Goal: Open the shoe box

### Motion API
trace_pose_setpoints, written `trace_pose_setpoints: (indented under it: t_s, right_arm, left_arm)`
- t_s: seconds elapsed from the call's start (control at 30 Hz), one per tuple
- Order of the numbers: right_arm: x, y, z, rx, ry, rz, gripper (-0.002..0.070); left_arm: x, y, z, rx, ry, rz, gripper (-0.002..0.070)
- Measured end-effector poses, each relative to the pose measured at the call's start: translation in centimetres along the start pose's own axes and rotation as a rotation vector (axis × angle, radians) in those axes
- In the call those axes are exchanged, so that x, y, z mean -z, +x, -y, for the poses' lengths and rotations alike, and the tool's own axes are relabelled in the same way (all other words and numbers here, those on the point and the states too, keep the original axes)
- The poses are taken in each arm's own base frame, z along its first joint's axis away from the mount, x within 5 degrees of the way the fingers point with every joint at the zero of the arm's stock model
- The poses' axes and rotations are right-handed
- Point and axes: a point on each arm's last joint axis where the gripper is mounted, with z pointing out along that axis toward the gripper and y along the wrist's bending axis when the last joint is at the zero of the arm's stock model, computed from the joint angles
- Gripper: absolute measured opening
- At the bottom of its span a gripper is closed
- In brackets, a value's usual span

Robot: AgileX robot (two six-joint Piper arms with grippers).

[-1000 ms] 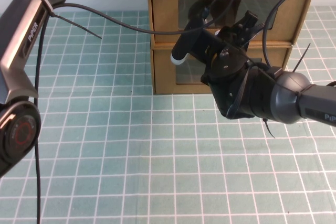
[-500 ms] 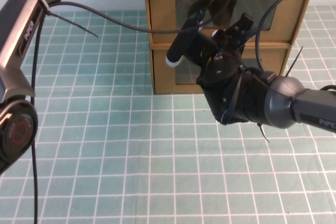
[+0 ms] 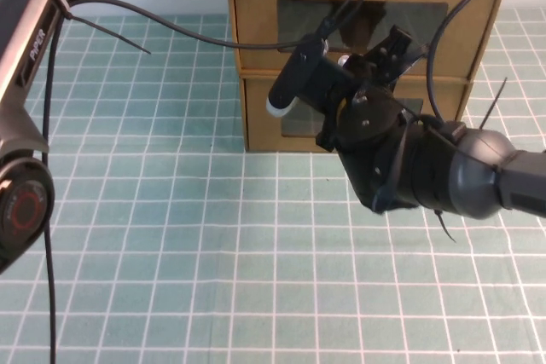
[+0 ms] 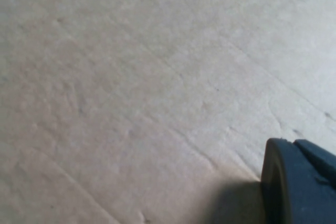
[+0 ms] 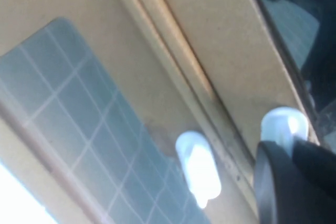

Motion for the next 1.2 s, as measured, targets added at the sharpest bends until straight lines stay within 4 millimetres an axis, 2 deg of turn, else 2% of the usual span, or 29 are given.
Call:
trace_pose_setpoints:
  t_s: [0.1,0.37,0.47,0.6,0.67,0.97,1.13,1.2]
  right_arm:
    - [1.4,0.6,-0.5,0.016,-0.020,0.008,0.0015]
    - [6.6,0.7,-1.0,0.003,-0.058,0.051,0.0014]
    - [8.5,0.4,-1.5,-0.010,-0.080,0.071,0.0008]
    - [12.1,-1.1,-1.4,-0.026,-0.093,0.162,-0.0008]
    - [13.1,-1.1,-1.6,-0.031,-0.086,0.157,-0.0010]
    - [15.4,-0.8,-3.5,-0.033,-0.136,0.119,-0.0011]
    - [15.3,-0.9,-2.1,0.100,0.026,0.121,-0.0008]
    - [15.0,-0.9,-1.5,0.151,0.061,0.113,0.0025]
  left_arm:
    - [0.0,0.1,0.1,0.003,0.012,-0.008,-0.0007]
    - [-0.1,0.2,0.1,0.000,0.014,-0.019,-0.0007]
    - [-0.1,0.4,0.2,0.000,0.023,-0.035,-0.0007]
    - [-0.1,0.3,0.2,-0.001,0.024,-0.032,-0.0007]
    - [-0.1,0.3,0.2,-0.001,0.024,-0.032,-0.0007]
    - [-0.1,0.3,0.2,-0.001,0.024,-0.032,-0.0007]
    - [-0.1,0.3,0.2,0.000,0.027,-0.031,-0.0007]
    - [-0.1,0.3,0.2,0.000,0.027,-0.031,-0.0007]
